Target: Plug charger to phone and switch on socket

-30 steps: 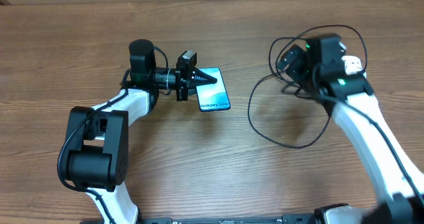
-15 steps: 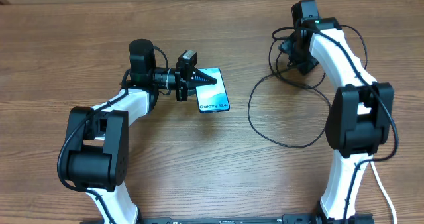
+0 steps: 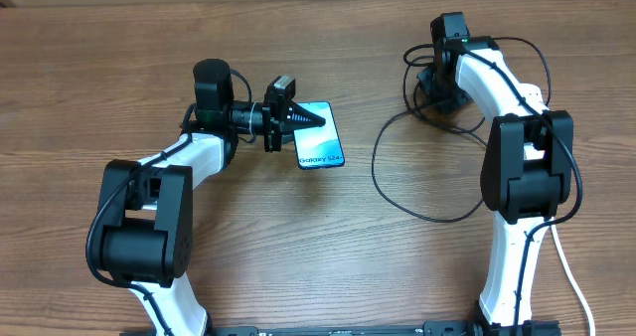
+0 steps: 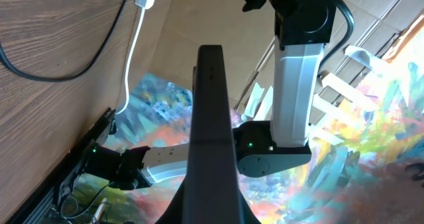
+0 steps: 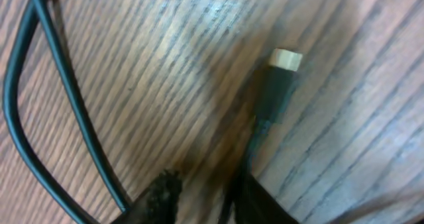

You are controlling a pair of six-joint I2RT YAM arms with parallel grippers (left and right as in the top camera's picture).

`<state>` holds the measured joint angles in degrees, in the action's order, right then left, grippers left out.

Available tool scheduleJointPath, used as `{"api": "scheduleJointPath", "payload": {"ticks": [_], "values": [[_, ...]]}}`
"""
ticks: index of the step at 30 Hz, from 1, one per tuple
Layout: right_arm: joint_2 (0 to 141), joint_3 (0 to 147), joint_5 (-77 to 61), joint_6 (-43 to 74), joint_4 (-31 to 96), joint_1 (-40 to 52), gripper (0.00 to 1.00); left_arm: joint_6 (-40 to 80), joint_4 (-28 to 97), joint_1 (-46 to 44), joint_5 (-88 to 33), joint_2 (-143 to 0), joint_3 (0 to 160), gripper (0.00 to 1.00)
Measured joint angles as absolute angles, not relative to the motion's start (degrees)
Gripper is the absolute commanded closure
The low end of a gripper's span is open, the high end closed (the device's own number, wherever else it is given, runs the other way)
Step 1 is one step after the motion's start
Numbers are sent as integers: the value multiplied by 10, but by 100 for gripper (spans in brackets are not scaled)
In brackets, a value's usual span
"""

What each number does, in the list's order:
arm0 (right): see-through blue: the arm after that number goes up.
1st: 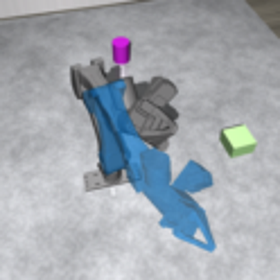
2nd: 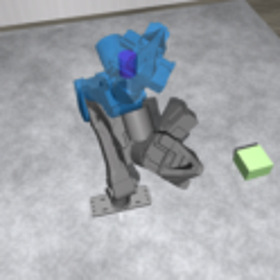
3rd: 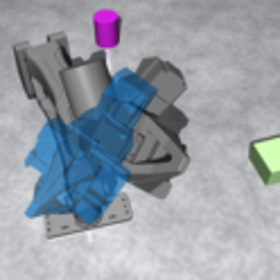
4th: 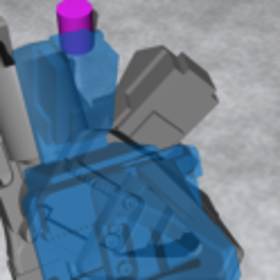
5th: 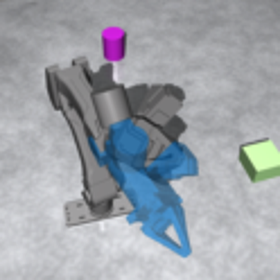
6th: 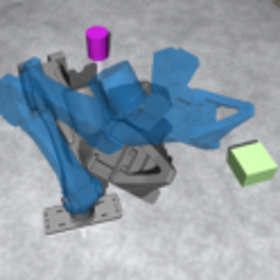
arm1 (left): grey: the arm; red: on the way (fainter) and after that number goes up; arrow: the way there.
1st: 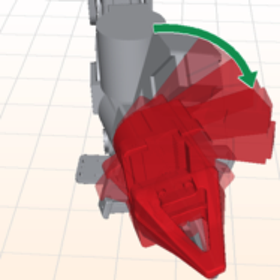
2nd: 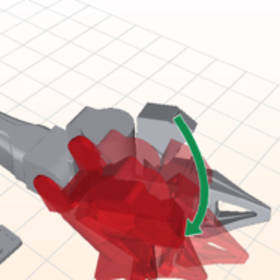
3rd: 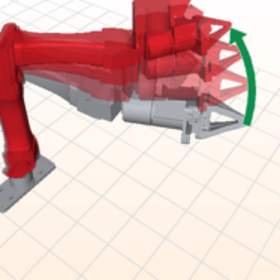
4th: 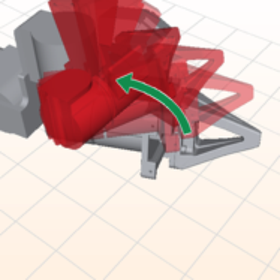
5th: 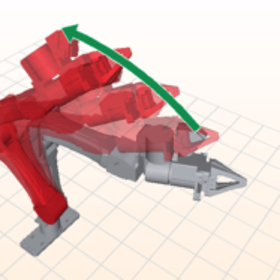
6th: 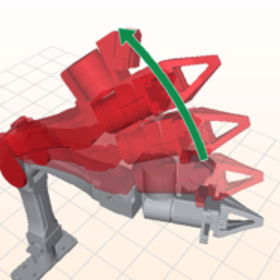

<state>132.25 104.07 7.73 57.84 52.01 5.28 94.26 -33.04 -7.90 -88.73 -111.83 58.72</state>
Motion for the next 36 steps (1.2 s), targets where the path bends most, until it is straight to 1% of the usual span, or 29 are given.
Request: {"api": "scheduleJointPath", "payload": {"ticks": [1, 2, 3, 4, 10, 14, 17, 21, 24, 25, 30, 33, 36], "values": [[1323, 1041, 77, 579, 521, 53, 85, 943, -330, -79, -887, -1118, 587, 96], [1323, 1041, 77, 582, 520, 53, 88, 942, -330, -79, -887, -1118, 587, 96], [1324, 1041, 77, 581, 520, 53, 95, 943, -330, -79, -887, -1118, 587, 96], [1324, 1041, 78, 582, 519, 53, 96, 943, -330, -79, -887, -1118, 587, 96], [1324, 1049, 73, 543, 528, 53, 96, 940, -330, -79, -888, -1118, 587, 96], [1320, 1086, 55, 493, 585, 53, 96, 930, -330, -79, -888, -1118, 587, 96], [1291, 1096, 16, 439, 611, 53, 96, 926, -330, -79, -888, -1118, 587, 96], [1196, 1100, -61, 343, 655, 53, 96, 911, -330, -79, -889, -1118, 587, 96], [1109, 1109, -116, 271, 726, 53, 96, 906, -330, -79, -890, -1118, 587, 96], [1045, 1116, -150, 219, 775, 53, 96, 904, -330, -79, -890, -1118, 587, 96], [944, 1119, -232, 86, 906, 53, 96, 898, -343, -79, -890, -1118, 587, 96], [888, 1086, -297, 1, 940, 55, 96, 896, -362, -79, -890, -1118, 587, 96], [823, 1001, -329, -50, 915, 70, 96, 894, -390, -79, -890, -1119, 588, 96]]}}
